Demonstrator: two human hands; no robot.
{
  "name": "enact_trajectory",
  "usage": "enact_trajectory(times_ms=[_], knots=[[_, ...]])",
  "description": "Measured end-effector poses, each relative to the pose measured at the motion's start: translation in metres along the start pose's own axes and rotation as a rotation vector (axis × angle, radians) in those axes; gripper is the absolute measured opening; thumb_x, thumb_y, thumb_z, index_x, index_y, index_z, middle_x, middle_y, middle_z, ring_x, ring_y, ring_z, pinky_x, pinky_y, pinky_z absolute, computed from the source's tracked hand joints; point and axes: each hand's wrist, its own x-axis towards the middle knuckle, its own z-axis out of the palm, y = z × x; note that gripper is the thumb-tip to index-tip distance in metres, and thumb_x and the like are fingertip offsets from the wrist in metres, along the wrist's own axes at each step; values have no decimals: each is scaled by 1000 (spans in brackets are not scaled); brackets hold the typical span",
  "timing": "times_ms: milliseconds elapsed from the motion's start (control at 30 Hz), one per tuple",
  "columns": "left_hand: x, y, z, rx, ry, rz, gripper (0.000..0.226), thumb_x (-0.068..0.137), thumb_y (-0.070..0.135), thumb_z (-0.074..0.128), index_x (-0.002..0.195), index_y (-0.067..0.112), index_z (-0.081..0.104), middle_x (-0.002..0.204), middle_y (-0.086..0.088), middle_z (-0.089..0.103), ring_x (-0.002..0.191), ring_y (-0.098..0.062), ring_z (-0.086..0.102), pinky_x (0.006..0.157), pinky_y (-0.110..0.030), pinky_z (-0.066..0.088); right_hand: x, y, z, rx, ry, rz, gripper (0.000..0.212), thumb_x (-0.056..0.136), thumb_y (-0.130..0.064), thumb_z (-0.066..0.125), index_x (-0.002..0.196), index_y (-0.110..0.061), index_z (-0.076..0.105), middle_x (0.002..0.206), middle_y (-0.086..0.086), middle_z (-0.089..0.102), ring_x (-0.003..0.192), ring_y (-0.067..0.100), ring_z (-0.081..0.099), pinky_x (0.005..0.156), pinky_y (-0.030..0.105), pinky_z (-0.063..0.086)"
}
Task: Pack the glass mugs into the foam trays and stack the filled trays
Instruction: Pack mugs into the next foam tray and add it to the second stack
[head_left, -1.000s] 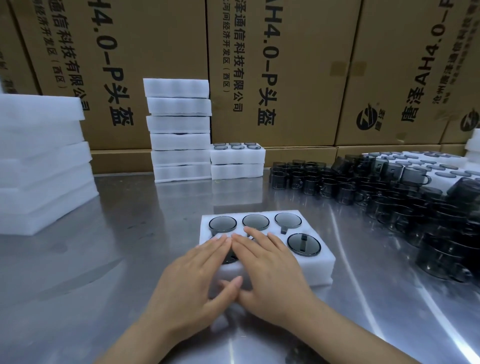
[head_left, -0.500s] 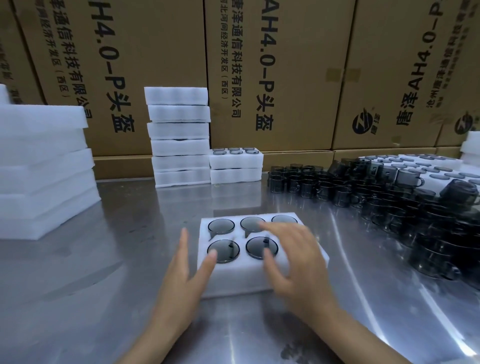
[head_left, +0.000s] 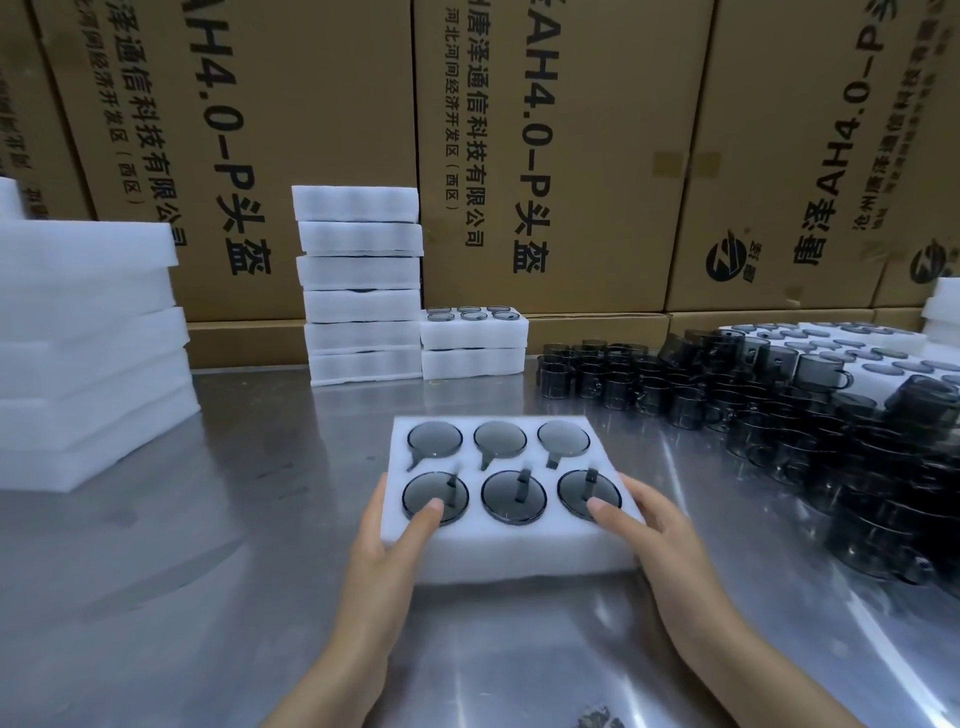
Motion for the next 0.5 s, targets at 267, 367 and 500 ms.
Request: enact_trajectory(times_ms=[267, 367, 500], knots=[[33, -1, -7, -299, -93, -214, 44, 89, 21, 54, 130, 37, 52, 123, 0, 65, 117, -28, 58, 98, -55, 40, 15, -4, 12, 550, -128, 166, 53, 83, -17, 61, 135, -14, 47, 127, 9, 62, 118, 24, 58, 101, 43, 43], [45, -3, 2, -358, -117, -218, 46, 89, 13, 49, 132, 31, 52, 124, -5, 64, 118, -32, 56, 95, -51, 42, 20, -2, 16, 690, -132, 250, 50, 81, -22, 61, 129, -14, 53, 121, 7, 66, 109, 20, 64, 89, 36, 54], [63, -9, 15, -405, -114, -224, 50, 88, 8, 51, 133, 29, 50, 123, -6, 65, 116, -31, 58, 96, -52, 43, 40, 1, 36, 695, -154, 399, 51, 74, -32, 65, 124, -22, 58, 116, 5, 68, 104, 22, 67, 93, 38, 47]])
